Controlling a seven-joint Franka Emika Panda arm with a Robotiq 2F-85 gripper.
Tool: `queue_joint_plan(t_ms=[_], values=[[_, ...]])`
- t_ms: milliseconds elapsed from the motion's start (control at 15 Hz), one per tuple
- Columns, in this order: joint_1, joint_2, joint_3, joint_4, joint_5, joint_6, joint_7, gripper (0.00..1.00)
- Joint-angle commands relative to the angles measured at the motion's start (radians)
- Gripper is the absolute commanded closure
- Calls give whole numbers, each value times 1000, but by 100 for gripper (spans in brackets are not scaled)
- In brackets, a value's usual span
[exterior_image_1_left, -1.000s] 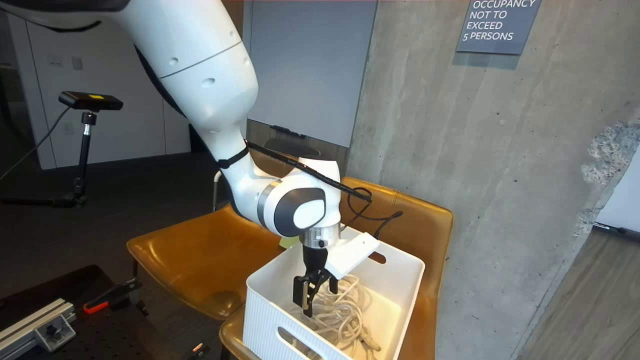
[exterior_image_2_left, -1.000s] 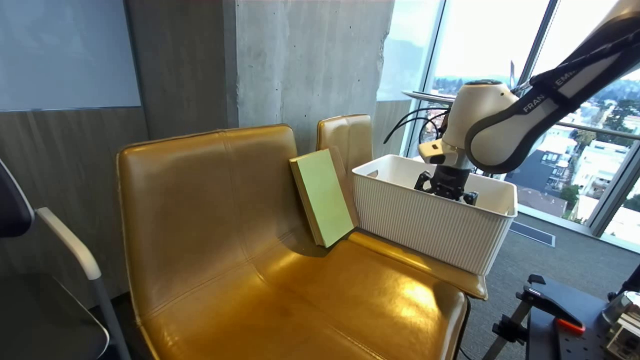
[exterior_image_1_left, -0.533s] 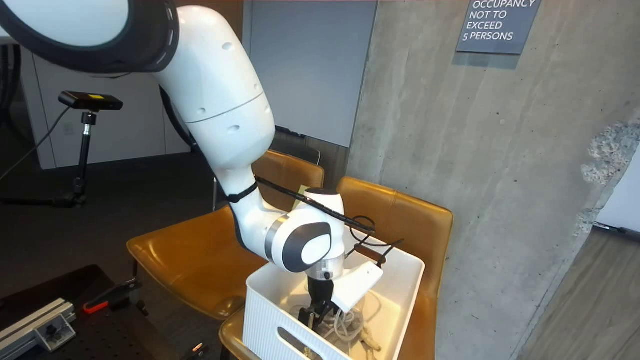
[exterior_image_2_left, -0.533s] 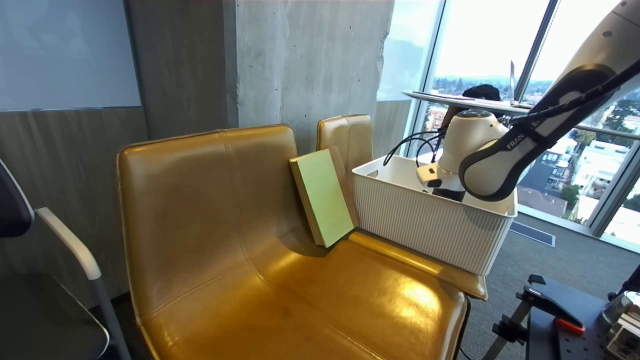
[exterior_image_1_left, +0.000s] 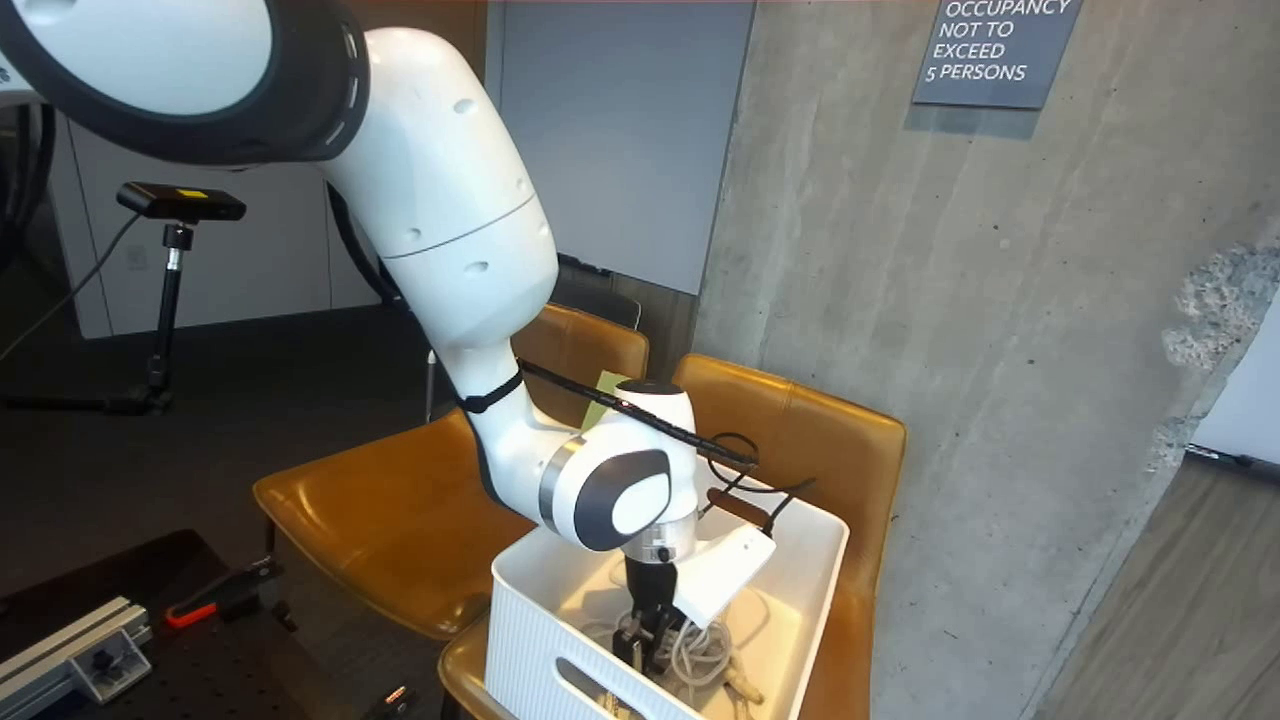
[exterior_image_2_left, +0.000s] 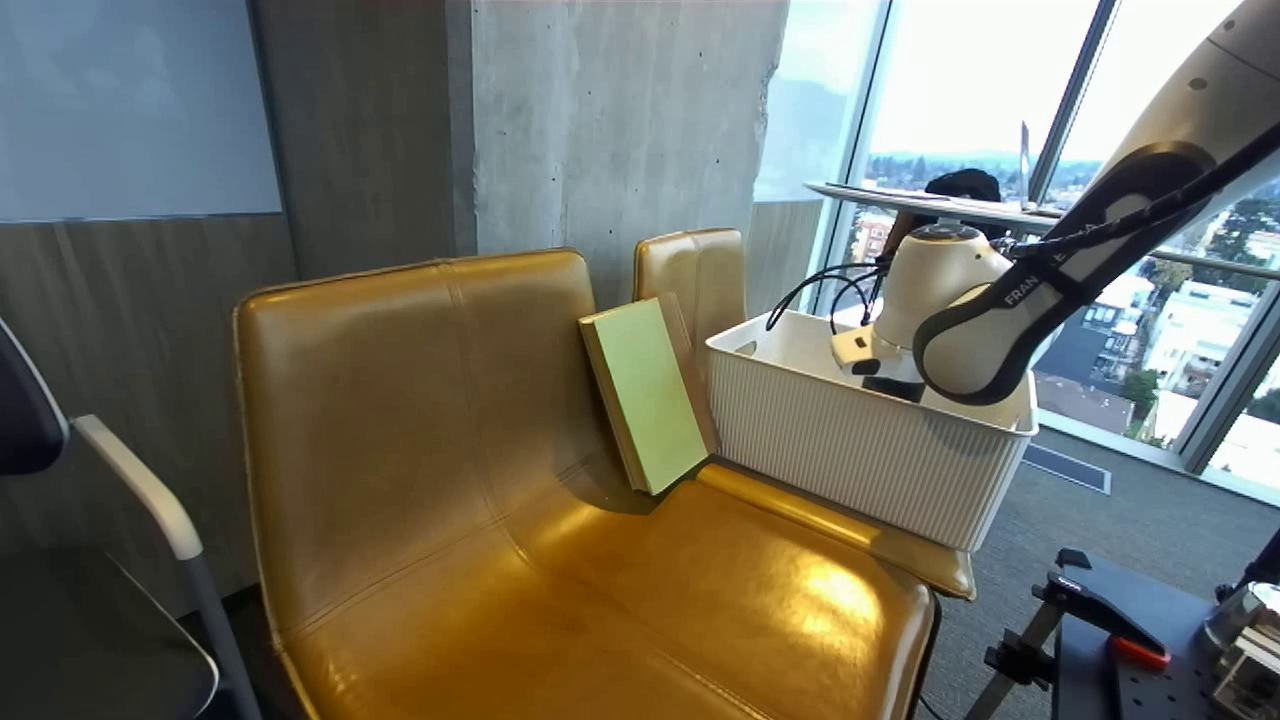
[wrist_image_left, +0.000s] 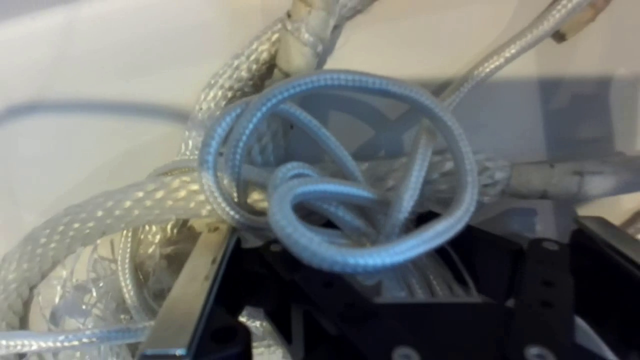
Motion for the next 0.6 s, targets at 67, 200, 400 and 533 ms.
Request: queue_joint_plan(t_ms=[67, 200, 400, 533], values=[[-23, -81, -29, -74, -24, 2, 9, 99], [-47, -128, -27, -88, -6, -32, -1, 100], [-75, -199, -32, -124, 3, -54, 4, 100], [-79, -254, -35, -153, 2, -67, 11, 100]])
